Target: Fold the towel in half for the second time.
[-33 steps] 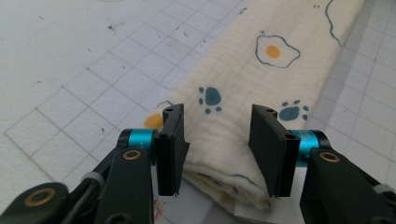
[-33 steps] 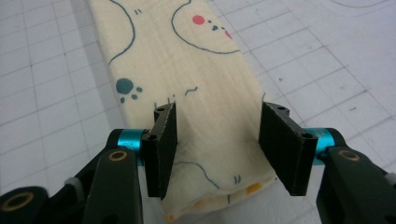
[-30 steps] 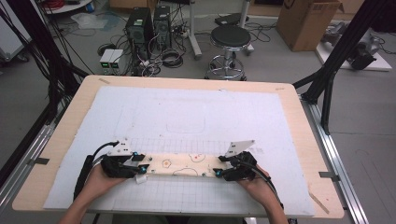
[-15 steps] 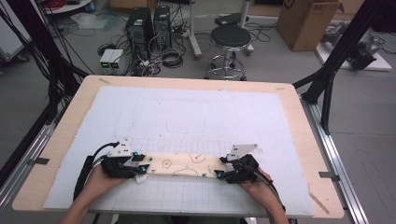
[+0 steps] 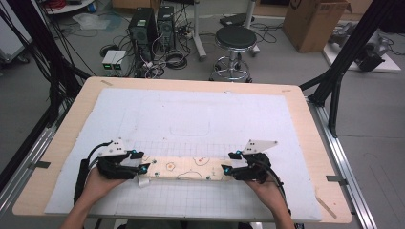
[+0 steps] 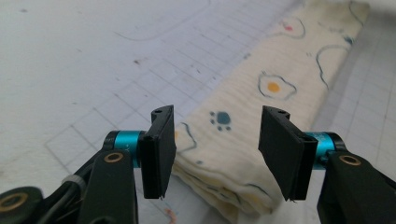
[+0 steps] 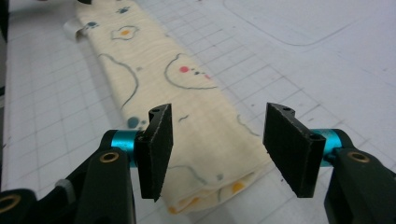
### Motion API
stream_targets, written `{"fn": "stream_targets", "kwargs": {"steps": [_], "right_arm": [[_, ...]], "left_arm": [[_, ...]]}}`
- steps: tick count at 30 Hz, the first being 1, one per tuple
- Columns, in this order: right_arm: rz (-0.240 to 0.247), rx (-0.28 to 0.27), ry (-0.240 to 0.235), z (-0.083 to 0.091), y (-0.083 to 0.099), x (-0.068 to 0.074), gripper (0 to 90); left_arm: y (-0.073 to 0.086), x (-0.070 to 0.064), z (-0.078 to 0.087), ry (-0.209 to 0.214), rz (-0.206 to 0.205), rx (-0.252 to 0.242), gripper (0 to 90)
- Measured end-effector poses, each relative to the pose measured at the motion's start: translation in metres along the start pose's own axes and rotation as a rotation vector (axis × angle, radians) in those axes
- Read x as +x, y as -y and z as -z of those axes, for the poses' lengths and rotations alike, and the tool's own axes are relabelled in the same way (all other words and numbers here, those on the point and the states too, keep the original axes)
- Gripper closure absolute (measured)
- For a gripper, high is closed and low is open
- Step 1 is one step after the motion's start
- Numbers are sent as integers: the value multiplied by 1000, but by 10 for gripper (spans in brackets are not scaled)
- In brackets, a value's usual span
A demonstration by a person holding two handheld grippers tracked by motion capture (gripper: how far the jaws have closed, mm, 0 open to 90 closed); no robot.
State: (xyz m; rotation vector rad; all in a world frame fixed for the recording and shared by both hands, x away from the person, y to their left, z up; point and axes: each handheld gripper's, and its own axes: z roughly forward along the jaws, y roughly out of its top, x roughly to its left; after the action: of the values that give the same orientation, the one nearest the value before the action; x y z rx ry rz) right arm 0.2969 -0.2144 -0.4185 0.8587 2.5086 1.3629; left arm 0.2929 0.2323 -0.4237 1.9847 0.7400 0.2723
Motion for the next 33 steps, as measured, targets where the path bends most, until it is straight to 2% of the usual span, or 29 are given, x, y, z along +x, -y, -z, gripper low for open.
{"fn": "stream_targets", "kwargs": {"steps": [2, 5, 7, 12, 17, 23, 33], "right_arm": [[-20, 26, 23, -3, -4, -5, 458], [-75, 55, 32, -10, -6, -14, 480], [-108, 73, 31, -15, -6, -19, 490], [-179, 102, 1, -20, -2, -25, 523], [-241, 106, -40, -22, 2, -30, 570], [-230, 150, -43, -29, 3, -26, 648], [-211, 163, -49, -30, 3, -23, 801]], "left_arm": [[-1, 6, 0, -25, 39, -11, 485], [-3, 15, -3, -66, 94, 3, 512], [-3, 18, -8, -63, 117, 31, 518], [0, 19, -18, -54, 127, 110, 542], [1, 20, -19, -43, 116, 140, 605], [2, 18, -22, -18, 105, 162, 691], [2, 15, -22, -18, 97, 165, 787]]}}
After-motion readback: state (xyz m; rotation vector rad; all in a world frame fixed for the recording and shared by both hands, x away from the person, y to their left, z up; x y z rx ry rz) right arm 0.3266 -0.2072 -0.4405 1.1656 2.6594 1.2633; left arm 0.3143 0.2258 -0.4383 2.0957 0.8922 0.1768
